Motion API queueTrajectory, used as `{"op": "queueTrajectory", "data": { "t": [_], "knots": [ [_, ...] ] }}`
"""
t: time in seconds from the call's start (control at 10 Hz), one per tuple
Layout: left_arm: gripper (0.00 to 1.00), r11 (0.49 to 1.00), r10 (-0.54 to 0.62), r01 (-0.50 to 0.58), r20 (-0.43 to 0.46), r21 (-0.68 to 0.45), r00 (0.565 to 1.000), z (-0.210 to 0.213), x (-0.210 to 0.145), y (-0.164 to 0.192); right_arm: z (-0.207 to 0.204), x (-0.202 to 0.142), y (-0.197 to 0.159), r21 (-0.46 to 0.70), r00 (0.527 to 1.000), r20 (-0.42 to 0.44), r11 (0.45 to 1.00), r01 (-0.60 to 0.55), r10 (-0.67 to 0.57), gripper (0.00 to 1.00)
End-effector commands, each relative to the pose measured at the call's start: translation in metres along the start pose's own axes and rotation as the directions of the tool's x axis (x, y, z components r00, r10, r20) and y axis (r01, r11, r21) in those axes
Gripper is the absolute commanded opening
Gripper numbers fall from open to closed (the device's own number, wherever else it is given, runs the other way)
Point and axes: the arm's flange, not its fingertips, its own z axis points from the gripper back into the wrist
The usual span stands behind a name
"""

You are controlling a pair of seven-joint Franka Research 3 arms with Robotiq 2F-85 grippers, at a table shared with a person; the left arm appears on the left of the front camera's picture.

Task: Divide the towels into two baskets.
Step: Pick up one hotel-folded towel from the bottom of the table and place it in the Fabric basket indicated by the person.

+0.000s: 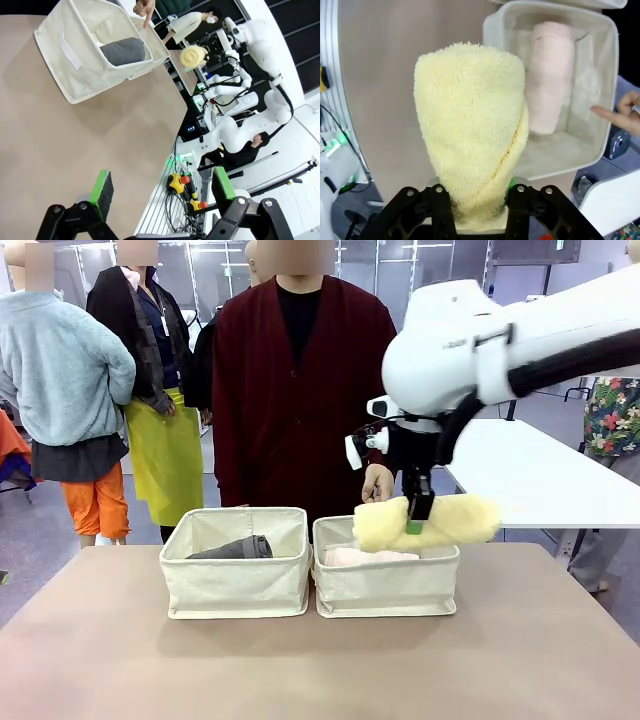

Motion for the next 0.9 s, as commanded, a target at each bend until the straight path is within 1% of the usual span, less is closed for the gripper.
{"op": "queueTrajectory", "data": {
  "t": [0.0, 0.1, 0.2, 0.3, 0.5, 0.6, 0.7, 0.8],
  "knots": [
    [1.00, 1.000, 0.001, -0.001, -0.005, 0.000, 1.000, 0.002, -0.003, -0.002, -0.001, 0.020, -0.034, 0.015, 1.000, 0.004, 1.000, 0.008, -0.008, 0.37],
    [1.00, 1.000, 0.001, -0.001, -0.005, 0.000, 1.000, 0.002, -0.003, -0.002, -0.010, 0.026, -0.052, -0.013, 0.999, 0.001, 0.999, 0.042, -0.042, 0.37],
    [1.00, 1.000, 0.001, -0.001, -0.005, 0.000, 1.000, 0.002, -0.003, -0.002, -0.026, 0.028, -0.071, -0.012, 0.998, 0.018, 0.998, 0.067, -0.067, 0.37],
    [1.00, 1.000, 0.001, -0.001, -0.005, 0.000, 1.000, 0.002, -0.003, -0.002, -0.042, 0.027, -0.087, -0.013, 0.997, 0.003, 0.997, 0.081, -0.081, 0.37],
    [1.00, 1.000, 0.001, -0.001, -0.005, 0.000, 1.000, 0.002, -0.003, -0.002, -0.066, 0.024, -0.109, 0.030, 0.990, 0.012, 0.990, 0.140, -0.140, 0.37],
    [1.00, 1.000, 0.001, -0.001, -0.005, 0.000, 1.000, 0.002, -0.003, -0.002, -0.075, 0.024, -0.115, 0.039, 0.986, 0.003, 0.985, 0.165, -0.165, 0.37],
    [1.00, 1.000, 0.001, -0.001, -0.005, 0.000, 1.000, 0.002, -0.003, -0.002, -0.082, 0.025, -0.118, 0.058, 0.986, -0.013, 0.984, 0.169, -0.169, 0.40],
    [1.00, 1.000, 0.001, -0.001, -0.005, 0.000, 1.000, 0.002, -0.003, -0.002, -0.087, 0.027, -0.117, 0.061, 0.984, -0.026, 0.982, 0.177, -0.176, 0.48]
  ]
}}
